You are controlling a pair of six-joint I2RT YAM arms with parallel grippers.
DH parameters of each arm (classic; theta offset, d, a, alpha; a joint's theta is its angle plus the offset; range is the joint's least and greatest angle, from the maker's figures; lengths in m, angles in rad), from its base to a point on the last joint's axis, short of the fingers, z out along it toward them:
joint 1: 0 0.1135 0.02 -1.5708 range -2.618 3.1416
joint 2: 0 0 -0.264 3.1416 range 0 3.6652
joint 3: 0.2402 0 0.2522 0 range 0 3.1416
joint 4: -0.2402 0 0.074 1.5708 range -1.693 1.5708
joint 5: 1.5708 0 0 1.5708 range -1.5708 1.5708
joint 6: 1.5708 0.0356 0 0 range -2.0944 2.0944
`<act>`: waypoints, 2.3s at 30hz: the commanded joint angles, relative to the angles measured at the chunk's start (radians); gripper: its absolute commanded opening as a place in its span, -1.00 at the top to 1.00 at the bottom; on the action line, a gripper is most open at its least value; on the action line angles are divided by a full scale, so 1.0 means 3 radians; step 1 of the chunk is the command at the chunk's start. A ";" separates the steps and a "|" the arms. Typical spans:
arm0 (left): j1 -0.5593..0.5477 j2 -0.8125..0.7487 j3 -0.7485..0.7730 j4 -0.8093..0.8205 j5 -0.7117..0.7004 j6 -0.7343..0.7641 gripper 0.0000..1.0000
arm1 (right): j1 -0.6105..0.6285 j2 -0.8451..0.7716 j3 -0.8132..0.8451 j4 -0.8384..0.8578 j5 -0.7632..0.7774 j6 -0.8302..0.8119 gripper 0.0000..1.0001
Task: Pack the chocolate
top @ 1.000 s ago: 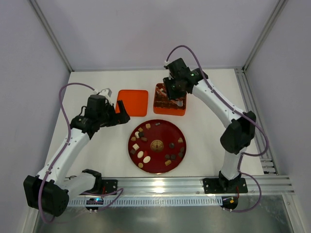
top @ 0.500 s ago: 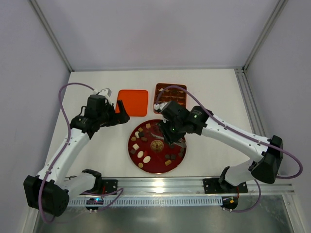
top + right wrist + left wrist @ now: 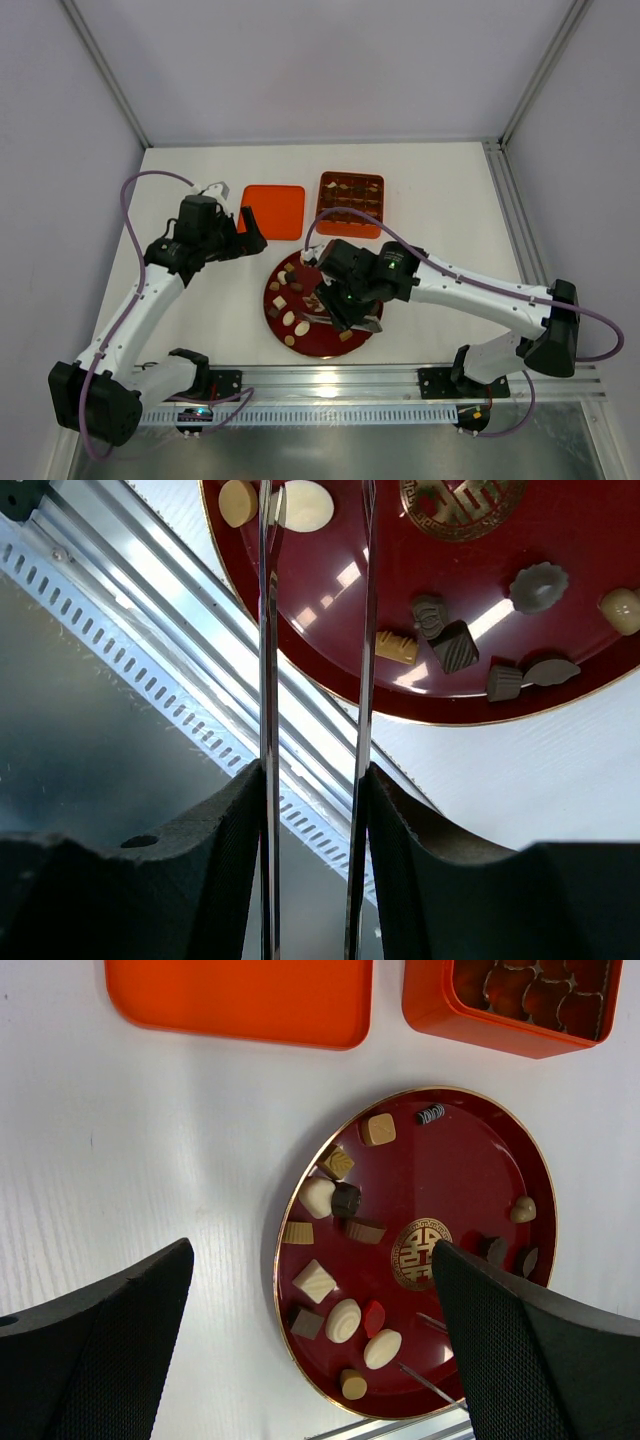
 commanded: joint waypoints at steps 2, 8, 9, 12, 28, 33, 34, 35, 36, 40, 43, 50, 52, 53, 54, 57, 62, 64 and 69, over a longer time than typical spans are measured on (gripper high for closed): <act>0.0018 -0.0037 0.0084 0.0019 -0.0019 0.0012 -0.99 | 0.0097 0.0115 0.0160 0.0018 0.0001 0.0020 0.09; 0.0018 -0.0026 0.0084 0.0014 -0.0014 0.0012 -0.99 | 0.0133 0.0243 0.0232 -0.0099 0.0042 -0.0011 0.08; 0.0018 -0.0021 0.0089 0.0014 -0.0009 0.0018 -0.99 | 0.0143 0.0243 0.0237 -0.0115 0.0042 -0.0021 0.09; 0.0018 -0.0031 0.0089 0.0014 -0.0004 0.0018 -0.99 | 0.0159 0.0263 0.0273 -0.0166 0.0037 -0.0036 0.08; 0.0018 -0.0011 0.0084 0.0014 0.0006 0.0018 -0.99 | 0.0256 0.0422 0.0329 -0.0171 -0.0004 -0.0072 0.01; 0.0018 -0.0016 0.0089 0.0014 0.0006 0.0018 -0.99 | 0.0266 0.0478 0.0324 -0.0151 0.0006 -0.0072 0.01; 0.0018 -0.0016 0.0089 0.0014 0.0006 0.0012 -0.99 | 0.0276 0.0493 0.0324 -0.0146 0.0006 -0.0072 0.01; 0.0013 -0.0021 0.0084 0.0014 0.0011 0.0018 -0.99 | 0.0276 0.0498 0.0324 -0.0146 0.0021 -0.0072 0.01; 0.0018 -0.0016 0.0084 0.0014 0.0011 0.0018 -0.99 | 0.0276 0.0504 0.0324 -0.0141 0.0022 -0.0067 0.01; 0.0018 -0.0026 0.0084 0.0014 0.0006 0.0023 -1.00 | 0.0276 0.0534 0.0339 -0.0130 0.0047 -0.0062 0.01; 0.0018 -0.0021 0.0084 0.0014 0.0006 0.0023 -0.99 | 0.0281 0.0560 0.0350 -0.0125 0.0062 -0.0052 0.01; 0.0018 -0.0032 0.0089 0.0014 0.0011 0.0023 -0.99 | 0.0282 0.0590 0.0355 -0.0135 0.0078 -0.0041 0.01; 0.0018 -0.0032 0.0089 0.0014 0.0022 0.0018 -0.99 | 0.0282 0.0590 0.0360 -0.0135 0.0083 -0.0041 0.02; 0.0018 -0.0027 0.0089 0.0014 0.0022 0.0023 -0.99 | 0.0287 0.0590 0.0360 -0.0135 0.0083 -0.0041 0.02; 0.0013 -0.0032 0.0089 0.0014 0.0022 0.0018 -1.00 | 0.0287 0.0611 0.0370 -0.0145 0.0088 -0.0046 0.02; 0.0018 -0.0042 0.0084 0.0014 0.0017 0.0023 -0.99 | 0.0292 0.0621 0.0380 -0.0156 0.0098 -0.0041 0.03; 0.0013 -0.0037 0.0089 0.0009 0.0017 0.0023 -1.00 | 0.0317 0.0657 0.0421 -0.0202 0.0124 -0.0041 0.05; 0.0018 -0.0042 0.0089 0.0014 0.0022 0.0018 -0.99 | 0.0322 0.0693 0.0442 -0.0248 0.0287 -0.0036 0.05; 0.0018 -0.0042 0.0089 0.0014 0.0017 0.0018 -0.99 | 0.0338 0.0708 0.0452 -0.0278 0.0339 -0.0026 0.11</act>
